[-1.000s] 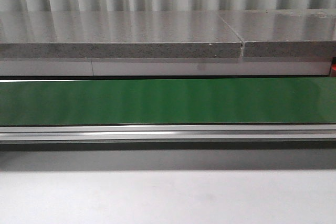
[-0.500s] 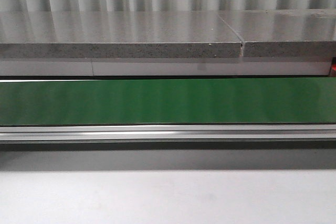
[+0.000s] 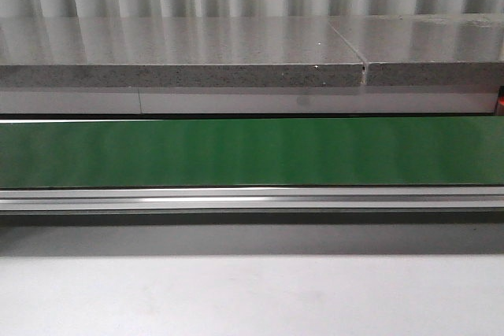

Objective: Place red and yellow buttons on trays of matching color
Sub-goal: 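Set the yellow button on the green belt and open the left gripper, then move the left gripper toward the red buttons on the table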

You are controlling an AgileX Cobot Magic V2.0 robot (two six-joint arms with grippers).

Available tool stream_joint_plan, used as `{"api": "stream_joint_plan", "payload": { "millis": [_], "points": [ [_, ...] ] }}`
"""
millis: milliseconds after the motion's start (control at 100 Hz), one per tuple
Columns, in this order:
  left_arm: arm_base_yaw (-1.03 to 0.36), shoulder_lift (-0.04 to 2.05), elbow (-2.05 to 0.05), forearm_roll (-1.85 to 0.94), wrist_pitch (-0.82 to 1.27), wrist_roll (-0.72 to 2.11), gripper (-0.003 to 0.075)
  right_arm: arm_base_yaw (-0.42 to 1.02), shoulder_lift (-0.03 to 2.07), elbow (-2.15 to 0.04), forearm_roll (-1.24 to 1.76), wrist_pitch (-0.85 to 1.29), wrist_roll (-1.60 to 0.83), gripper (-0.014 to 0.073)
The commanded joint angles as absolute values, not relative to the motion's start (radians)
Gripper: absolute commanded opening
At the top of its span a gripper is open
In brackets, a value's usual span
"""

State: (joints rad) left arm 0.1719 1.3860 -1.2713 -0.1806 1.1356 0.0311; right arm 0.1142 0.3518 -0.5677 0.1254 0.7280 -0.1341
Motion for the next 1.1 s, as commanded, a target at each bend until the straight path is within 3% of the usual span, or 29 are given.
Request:
{"api": "stream_joint_plan", "payload": {
  "millis": [0,330,520,760,1090],
  "points": [
    [0.166,1.318,-1.291,-0.122,1.157,-0.032,0.0554,0.113,0.358,-0.593,0.122,0.661,-0.14,-0.0067],
    [0.171,1.289,-1.066,0.0,1.041,-0.206,0.0554,0.113,0.358,-0.593,0.122,0.661,-0.14,-0.0067],
    [0.289,1.289,-0.957,-0.029,0.999,-0.233,0.0554,0.113,0.358,-0.593,0.122,0.661,-0.14,-0.0067],
    [0.448,1.289,-0.939,-0.035,1.007,-0.233,0.0554,0.113,0.358,-0.593,0.122,0.661,-0.14,-0.0067],
    [0.47,1.437,-0.939,-0.033,0.957,-0.197,0.0554,0.113,0.358,-0.593,0.122,0.661,-0.14,-0.0067]
  ]
}}
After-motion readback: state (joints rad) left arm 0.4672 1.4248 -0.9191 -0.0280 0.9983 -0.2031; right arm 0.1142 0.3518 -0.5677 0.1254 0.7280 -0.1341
